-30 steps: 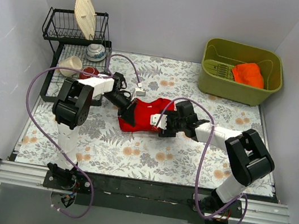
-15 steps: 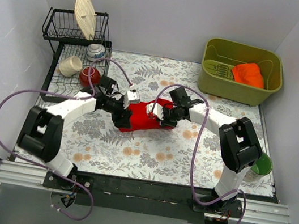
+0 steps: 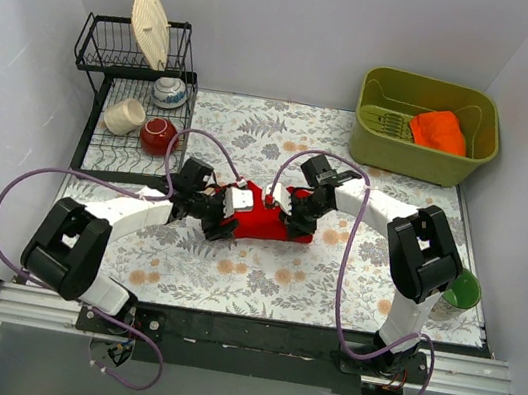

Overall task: Roll the t-shirts
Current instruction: Roll the T-shirt to the center of the board.

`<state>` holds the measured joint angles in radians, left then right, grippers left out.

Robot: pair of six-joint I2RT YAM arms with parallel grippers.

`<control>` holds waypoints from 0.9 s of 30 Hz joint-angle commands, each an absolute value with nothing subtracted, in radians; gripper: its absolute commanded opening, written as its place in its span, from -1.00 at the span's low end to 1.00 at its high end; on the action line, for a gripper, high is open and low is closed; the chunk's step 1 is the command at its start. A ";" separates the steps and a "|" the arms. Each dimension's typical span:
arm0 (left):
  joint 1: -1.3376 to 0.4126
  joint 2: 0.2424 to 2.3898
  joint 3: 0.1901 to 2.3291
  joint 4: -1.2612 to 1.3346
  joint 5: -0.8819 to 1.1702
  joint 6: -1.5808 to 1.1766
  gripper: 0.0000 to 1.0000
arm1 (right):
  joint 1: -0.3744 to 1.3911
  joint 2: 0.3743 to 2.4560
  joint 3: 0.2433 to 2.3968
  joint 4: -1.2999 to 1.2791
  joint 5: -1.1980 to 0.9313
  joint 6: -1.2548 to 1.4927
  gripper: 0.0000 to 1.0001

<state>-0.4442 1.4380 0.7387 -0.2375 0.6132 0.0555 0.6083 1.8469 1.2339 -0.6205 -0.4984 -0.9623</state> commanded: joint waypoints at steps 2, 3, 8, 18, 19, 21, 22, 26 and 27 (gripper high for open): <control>-0.457 1.462 0.758 -0.227 0.627 0.097 -0.10 | 0.606 1.858 1.250 -0.736 -0.528 -0.916 -0.97; -0.457 1.462 0.762 -0.242 0.640 0.112 -0.17 | 0.606 1.858 1.252 -0.739 -0.528 -0.911 -0.97; -0.459 1.463 0.802 -0.394 0.655 0.155 -0.73 | 0.604 1.838 1.238 -0.753 -0.534 -0.885 -0.97; -0.410 1.569 1.054 -0.931 0.805 0.248 -1.00 | 0.569 1.828 1.258 -1.027 -0.658 -0.920 -0.97; -0.410 1.571 1.063 -0.945 0.807 0.252 -1.00 | 0.569 1.838 1.262 -1.054 -0.681 -0.929 -0.97; -0.407 1.577 1.065 -0.959 0.799 0.259 -1.00 | 0.561 1.839 1.261 -1.100 -0.689 -0.951 -0.97; -0.400 1.586 1.074 -0.969 0.799 0.265 -1.00 | 0.560 1.842 1.255 -1.104 -0.689 -0.954 -0.97; -0.387 1.664 1.124 -1.014 0.793 0.294 -1.00 | 0.537 1.879 1.282 -1.132 -0.701 -0.974 -0.97; -0.385 1.695 1.135 -1.017 0.790 0.304 -1.00 | 0.523 1.916 1.296 -1.149 -0.707 -0.980 -0.97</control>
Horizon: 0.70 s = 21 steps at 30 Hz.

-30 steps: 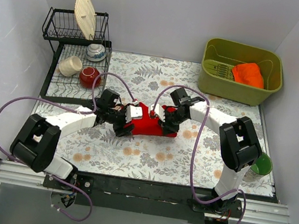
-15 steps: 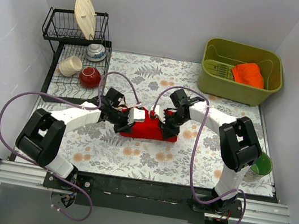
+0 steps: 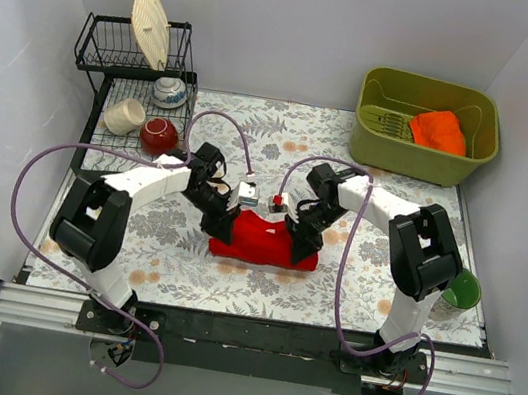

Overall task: Roll the t-shirts
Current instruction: Roll the T-shirt to the center of the board.

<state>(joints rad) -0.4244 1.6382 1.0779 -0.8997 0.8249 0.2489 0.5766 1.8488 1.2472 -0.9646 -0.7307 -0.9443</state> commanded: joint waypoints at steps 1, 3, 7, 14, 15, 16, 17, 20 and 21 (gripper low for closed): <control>-0.382 1.704 1.143 -1.011 0.788 0.307 -1.00 | 0.519 1.933 1.317 -1.167 -0.719 -0.992 -0.97; -0.379 1.738 1.170 -1.012 0.775 0.320 -1.00 | 0.497 1.988 1.377 -1.210 -0.730 -1.003 -0.97; -0.376 1.789 1.201 -1.006 0.733 0.345 -1.00 | 0.471 2.060 1.448 -1.250 -0.742 -1.038 -0.97; -0.345 1.870 1.247 -0.983 0.704 0.366 -1.00 | 0.427 2.203 1.577 -1.305 -0.765 -1.045 -0.97; -0.339 1.874 1.249 -0.980 0.700 0.373 -1.00 | 0.425 2.224 1.591 -1.308 -0.764 -1.043 -0.97; -0.336 1.878 1.247 -0.965 0.681 0.373 -1.00 | 0.423 2.230 1.606 -1.307 -0.762 -1.045 -0.97; -0.333 1.882 1.249 -0.956 0.673 0.376 -1.00 | 0.423 2.236 1.612 -1.308 -0.764 -1.048 -0.97; -0.325 1.872 1.253 -0.917 0.641 0.361 -0.84 | 0.423 2.272 1.641 -1.310 -0.752 -1.046 -0.97; -0.322 1.862 1.250 -0.905 0.629 0.356 -0.70 | 0.423 2.293 1.649 -1.310 -0.747 -1.045 -0.97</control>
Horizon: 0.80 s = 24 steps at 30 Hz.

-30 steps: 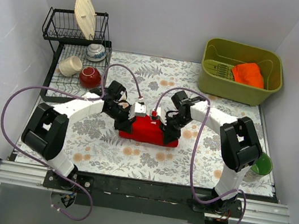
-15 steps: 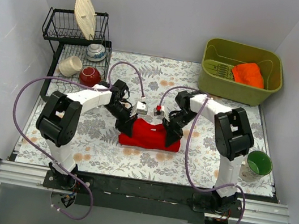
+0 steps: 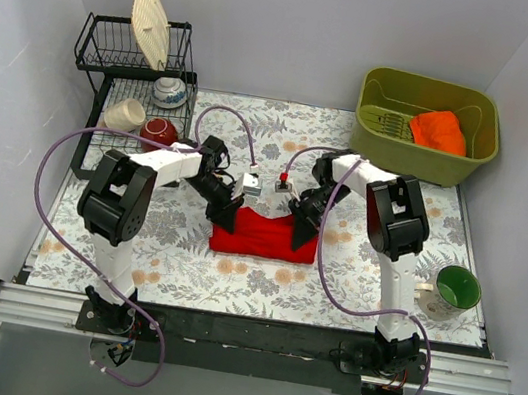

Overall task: Roll the t-shirts
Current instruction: Roll the T-shirt to the center of the board.

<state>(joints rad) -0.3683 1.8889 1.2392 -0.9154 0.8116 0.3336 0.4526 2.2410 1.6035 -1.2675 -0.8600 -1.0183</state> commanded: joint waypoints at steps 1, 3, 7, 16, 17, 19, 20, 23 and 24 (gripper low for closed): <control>-0.321 1.847 1.238 -0.861 0.615 0.344 -0.57 | 0.423 2.301 1.658 -1.309 -0.738 -1.046 -0.97; -0.322 1.780 1.223 -0.830 0.595 0.350 -0.33 | 0.422 2.330 1.689 -1.310 -0.732 -1.037 -0.97; -0.339 1.570 1.115 -0.610 0.612 0.319 0.02 | 0.423 2.373 1.735 -1.308 -0.735 -1.019 -0.97; -0.505 1.379 0.919 -0.460 0.641 0.305 0.11 | 0.426 2.428 1.825 -1.308 -0.736 -0.996 -0.97; -0.512 1.374 0.907 -0.451 0.641 0.301 0.11 | 0.429 2.430 1.832 -1.310 -0.736 -0.991 -0.97; -0.532 1.371 0.873 -0.436 0.646 0.296 0.08 | 0.431 2.424 1.845 -1.309 -0.733 -0.991 -0.97; -0.537 1.368 0.864 -0.434 0.649 0.295 0.07 | 0.434 2.421 1.848 -1.308 -0.732 -0.991 -0.97; -0.554 1.355 0.830 -0.428 0.647 0.296 0.04 | 0.437 2.410 1.852 -1.308 -0.726 -0.997 -0.97; -0.561 1.351 0.819 -0.419 0.643 0.298 0.04 | 0.440 2.410 1.850 -1.308 -0.724 -1.002 -0.97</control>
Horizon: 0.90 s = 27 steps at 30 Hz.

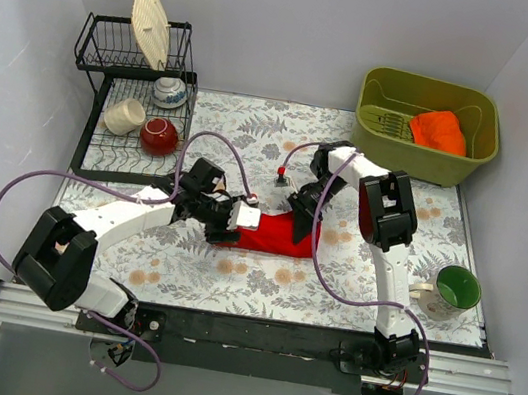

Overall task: Roll the t-shirts
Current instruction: Roll the T-shirt to the center of the board.

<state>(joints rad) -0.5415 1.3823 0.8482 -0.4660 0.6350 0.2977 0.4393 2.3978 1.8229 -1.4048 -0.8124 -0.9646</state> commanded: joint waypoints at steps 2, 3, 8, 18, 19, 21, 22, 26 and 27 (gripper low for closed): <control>-0.571 1.347 0.778 -0.411 0.632 0.307 0.04 | 0.443 2.414 1.845 -1.308 -0.721 -1.006 -0.97; -0.578 1.342 0.761 -0.394 0.626 0.317 0.05 | 0.443 2.418 1.844 -1.310 -0.721 -1.009 -0.97; -0.597 1.387 0.686 -0.321 0.557 0.330 0.10 | 0.453 2.445 1.848 -1.310 -0.726 -1.015 -0.97; -0.614 1.480 0.669 -0.337 0.448 0.319 -0.72 | 0.448 2.393 1.890 -1.307 -0.735 -1.023 0.97; -0.615 1.486 0.676 -0.348 0.445 0.315 -0.80 | 0.443 2.378 1.899 -1.308 -0.733 -1.023 0.97; -0.615 1.503 0.696 -0.371 0.445 0.299 -0.97 | 0.437 2.324 1.904 -1.307 -0.720 -1.019 0.97; -0.615 1.503 0.703 -0.376 0.445 0.288 -1.00 | 0.428 2.301 1.902 -1.307 -0.713 -1.017 0.97; -0.609 1.493 0.758 -0.420 0.513 0.216 -1.00 | 0.390 2.144 1.890 -1.287 -0.681 -1.017 0.97; -0.607 1.494 0.773 -0.455 0.535 0.192 -1.00 | 0.381 2.102 1.870 -1.255 -0.678 -1.016 0.97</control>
